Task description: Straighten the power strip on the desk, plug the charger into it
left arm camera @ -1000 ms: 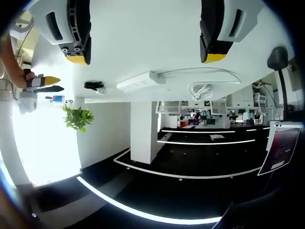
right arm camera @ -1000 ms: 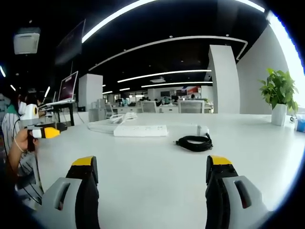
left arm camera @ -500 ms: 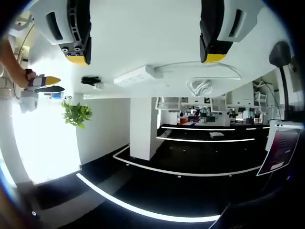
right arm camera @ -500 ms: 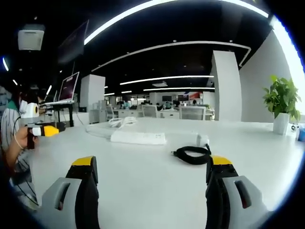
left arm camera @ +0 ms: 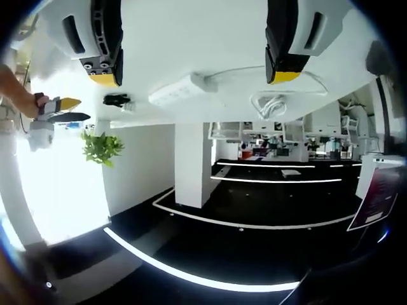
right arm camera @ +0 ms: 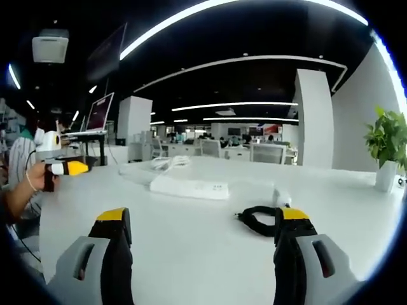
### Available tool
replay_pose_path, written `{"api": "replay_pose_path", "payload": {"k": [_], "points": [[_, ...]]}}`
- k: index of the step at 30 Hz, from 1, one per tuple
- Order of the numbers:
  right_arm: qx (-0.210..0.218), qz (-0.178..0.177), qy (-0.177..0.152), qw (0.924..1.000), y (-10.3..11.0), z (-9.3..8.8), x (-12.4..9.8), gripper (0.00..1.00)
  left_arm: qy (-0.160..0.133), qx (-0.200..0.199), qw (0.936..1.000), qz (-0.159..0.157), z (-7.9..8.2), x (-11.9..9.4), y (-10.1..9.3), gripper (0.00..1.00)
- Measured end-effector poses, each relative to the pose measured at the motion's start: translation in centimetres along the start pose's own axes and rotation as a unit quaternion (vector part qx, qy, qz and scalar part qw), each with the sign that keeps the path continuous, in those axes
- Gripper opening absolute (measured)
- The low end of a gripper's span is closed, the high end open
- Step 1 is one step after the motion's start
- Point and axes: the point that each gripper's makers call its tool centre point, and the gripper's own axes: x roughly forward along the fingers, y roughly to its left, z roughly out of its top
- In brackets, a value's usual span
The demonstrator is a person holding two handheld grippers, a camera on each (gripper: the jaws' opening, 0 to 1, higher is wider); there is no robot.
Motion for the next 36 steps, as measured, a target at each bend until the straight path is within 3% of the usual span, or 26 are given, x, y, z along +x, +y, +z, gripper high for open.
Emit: {"api": "replay_pose_path", "payload": {"k": [4, 10, 29, 36], "points": [[-0.014, 0.013, -0.003, 0.9998, 0.1, 0.2, 0.8, 0.92, -0.005, -0.009, 0.9999, -0.005, 0.3, 0.8, 0.0, 0.93], [0.022, 0.050, -0.014, 0.9984, 0.4, 0.6, 2.7, 0.87, 0.003, 0.011, 0.9999, -0.012, 0.4, 2.6, -0.1, 0.94], [0.004, 0.031, -0.016, 0.9994, -2.3, 1.0, 6.9, 0.85, 0.015, -0.006, 0.9997, -0.018, -0.1, 7.4, 0.4, 0.93], [-0.010, 0.040, 0.005, 0.9991, -2.5, 0.2, 8.7, 0.84, 0.025, -0.006, 0.9995, -0.017, -0.7, 8.8, 0.6, 0.92]]}}
